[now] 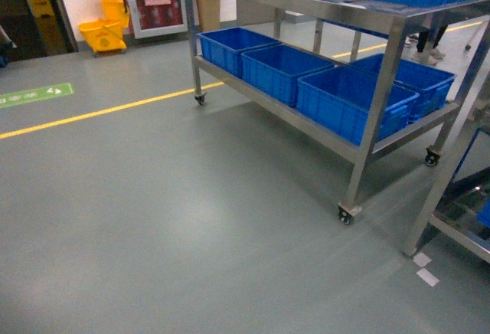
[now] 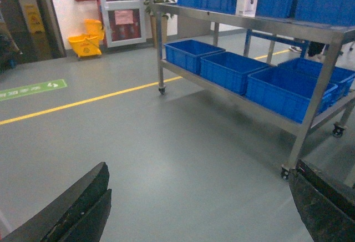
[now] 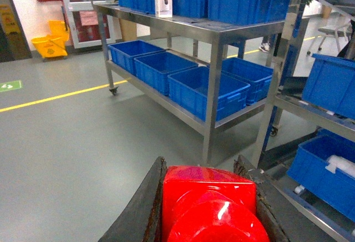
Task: Pick red block from blue box to shelf
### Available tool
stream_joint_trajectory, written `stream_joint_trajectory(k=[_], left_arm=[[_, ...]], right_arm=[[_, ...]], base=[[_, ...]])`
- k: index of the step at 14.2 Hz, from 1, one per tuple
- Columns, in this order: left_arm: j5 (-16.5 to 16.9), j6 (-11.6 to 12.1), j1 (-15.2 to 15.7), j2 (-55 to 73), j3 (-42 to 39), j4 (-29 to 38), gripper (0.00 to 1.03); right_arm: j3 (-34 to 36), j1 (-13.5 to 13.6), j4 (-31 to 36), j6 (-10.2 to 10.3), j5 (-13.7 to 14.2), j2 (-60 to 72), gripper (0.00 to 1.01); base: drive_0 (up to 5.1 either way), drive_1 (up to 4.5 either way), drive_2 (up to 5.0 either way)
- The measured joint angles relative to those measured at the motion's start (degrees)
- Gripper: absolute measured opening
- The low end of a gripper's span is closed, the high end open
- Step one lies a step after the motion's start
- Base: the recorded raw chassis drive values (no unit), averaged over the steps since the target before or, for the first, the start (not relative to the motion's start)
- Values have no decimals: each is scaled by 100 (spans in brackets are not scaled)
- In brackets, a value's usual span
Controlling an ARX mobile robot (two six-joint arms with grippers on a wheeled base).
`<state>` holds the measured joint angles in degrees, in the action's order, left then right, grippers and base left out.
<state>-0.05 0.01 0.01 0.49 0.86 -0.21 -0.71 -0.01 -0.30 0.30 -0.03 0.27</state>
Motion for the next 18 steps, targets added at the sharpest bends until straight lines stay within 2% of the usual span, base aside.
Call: stream_joint_trajectory(k=[18], left_arm=[[0,0,-2,0,0,0,98]], right_arm=[[0,0,2,0,0,0,28]], base=[[-145,-145,-145]])
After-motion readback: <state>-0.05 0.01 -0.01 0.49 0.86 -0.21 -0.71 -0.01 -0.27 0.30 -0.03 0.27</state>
